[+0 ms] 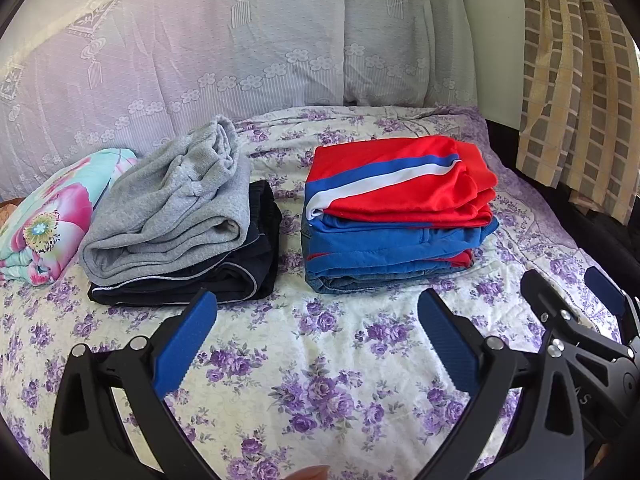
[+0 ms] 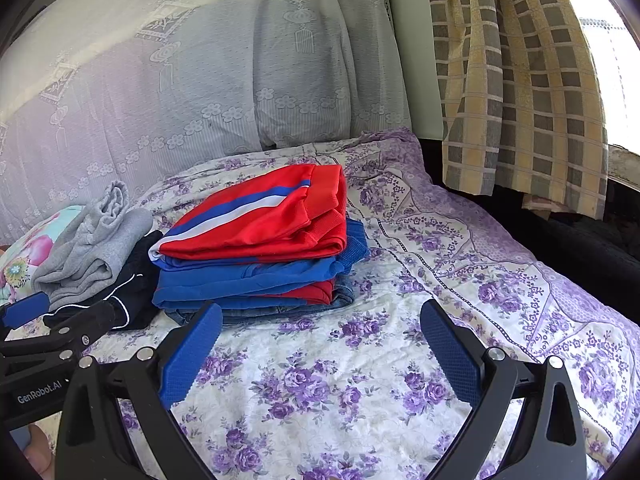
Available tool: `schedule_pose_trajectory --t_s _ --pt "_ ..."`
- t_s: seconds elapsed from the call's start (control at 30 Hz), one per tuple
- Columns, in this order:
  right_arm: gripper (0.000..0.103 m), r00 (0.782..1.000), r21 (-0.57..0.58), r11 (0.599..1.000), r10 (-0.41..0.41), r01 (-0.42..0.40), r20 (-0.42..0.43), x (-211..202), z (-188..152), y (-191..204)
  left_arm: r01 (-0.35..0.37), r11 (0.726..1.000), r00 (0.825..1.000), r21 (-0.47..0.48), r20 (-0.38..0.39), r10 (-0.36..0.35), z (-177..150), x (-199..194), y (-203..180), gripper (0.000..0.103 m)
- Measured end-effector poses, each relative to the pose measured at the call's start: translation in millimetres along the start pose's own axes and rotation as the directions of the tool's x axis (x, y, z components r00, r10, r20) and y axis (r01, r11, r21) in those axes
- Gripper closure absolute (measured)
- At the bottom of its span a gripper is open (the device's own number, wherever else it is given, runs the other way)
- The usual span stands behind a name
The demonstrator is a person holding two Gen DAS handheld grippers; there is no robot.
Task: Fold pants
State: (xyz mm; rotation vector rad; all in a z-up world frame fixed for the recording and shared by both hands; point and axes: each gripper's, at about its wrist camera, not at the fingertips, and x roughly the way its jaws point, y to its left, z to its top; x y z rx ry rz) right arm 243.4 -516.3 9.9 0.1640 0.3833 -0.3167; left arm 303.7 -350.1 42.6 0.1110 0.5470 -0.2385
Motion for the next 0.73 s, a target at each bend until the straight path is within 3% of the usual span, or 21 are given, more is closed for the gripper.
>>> schedule_pose_trajectory --t_s 0.27,0.4,0.5,0.73 --pt "0.003 1.0 0.0 1.0 0.0 0.0 0.0 -0.1 0.0 -0.2 0.01 1.0 1.0 0.001 -0.007 -0.01 -1.0 0.1 -1.4 0.005" --pt "0.003 1.0 -0.001 1.0 -0.007 0.007 0.001 -0.5 -0.2 -0.7 -0.011 1.0 0.999 0.022 0.039 0.01 -4.4 -4.9 -4.8 0.005" --pt "0.003 1.0 0.011 1.0 -0.009 0.009 0.0 -1.5 -0.6 -4.5 0.031 0.999 0.999 0.022 0.023 -0.032 -2.7 -4.8 -5.7 0.005" --pt "0.003 1.0 0.012 1.0 -0.01 0.01 0.001 -2.9 -1.0 -5.0 0.03 0.999 1.0 0.023 0.006 -0.03 -2.2 -3.8 -5.4 0.005"
